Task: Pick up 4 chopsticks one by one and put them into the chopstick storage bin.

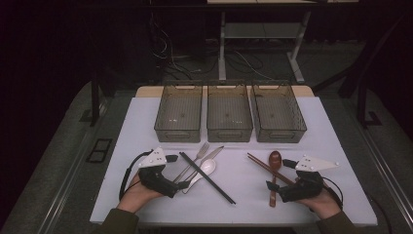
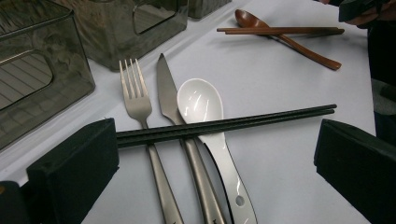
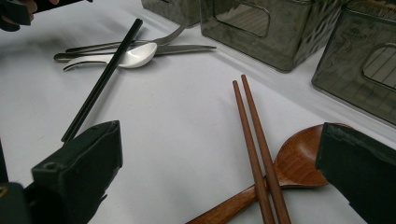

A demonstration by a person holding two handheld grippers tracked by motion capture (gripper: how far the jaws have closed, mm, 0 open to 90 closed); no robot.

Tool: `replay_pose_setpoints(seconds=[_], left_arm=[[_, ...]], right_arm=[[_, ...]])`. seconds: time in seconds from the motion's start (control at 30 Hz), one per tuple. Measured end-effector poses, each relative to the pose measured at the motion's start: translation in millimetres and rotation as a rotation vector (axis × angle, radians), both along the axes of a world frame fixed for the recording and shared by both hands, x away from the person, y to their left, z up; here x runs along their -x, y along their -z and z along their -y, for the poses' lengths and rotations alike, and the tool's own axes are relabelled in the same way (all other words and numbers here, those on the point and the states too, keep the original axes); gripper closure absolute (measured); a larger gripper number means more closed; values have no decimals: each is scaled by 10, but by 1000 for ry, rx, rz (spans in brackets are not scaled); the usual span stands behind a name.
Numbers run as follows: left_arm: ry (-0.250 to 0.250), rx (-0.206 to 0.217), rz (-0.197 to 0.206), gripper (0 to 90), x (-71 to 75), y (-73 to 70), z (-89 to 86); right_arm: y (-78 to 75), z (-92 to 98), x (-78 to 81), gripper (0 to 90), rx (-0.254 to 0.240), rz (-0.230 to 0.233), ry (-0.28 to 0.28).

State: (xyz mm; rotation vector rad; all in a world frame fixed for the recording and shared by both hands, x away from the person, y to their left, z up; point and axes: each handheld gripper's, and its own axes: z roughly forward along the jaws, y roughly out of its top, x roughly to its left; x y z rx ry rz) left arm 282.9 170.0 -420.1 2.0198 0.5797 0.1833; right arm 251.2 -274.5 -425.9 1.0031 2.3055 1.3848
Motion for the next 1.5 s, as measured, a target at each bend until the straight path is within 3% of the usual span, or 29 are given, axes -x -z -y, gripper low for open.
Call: replay_pose_setpoints(seconds=[0.3, 0.7, 0.83, 1.2, 1.5], left_arm=[[-14, -18, -23, 40, -59, 18, 17], [-26, -6, -20, 201, -138, -18, -19], [-33, 10, -11, 298, -179, -25, -22], [-47, -16, -2, 503, -280, -16, 23], [-68, -35, -21, 656, -353, -2, 37]], right_arm=[[-3, 25, -7, 3, -11, -4, 9], [-6, 23, -9, 3, -31, -19, 12], [-4, 20, -11, 3, -30, -16, 12], [3, 14, -21, 3, -31, -19, -7], [15, 32, -34, 3, -35, -20, -16]])
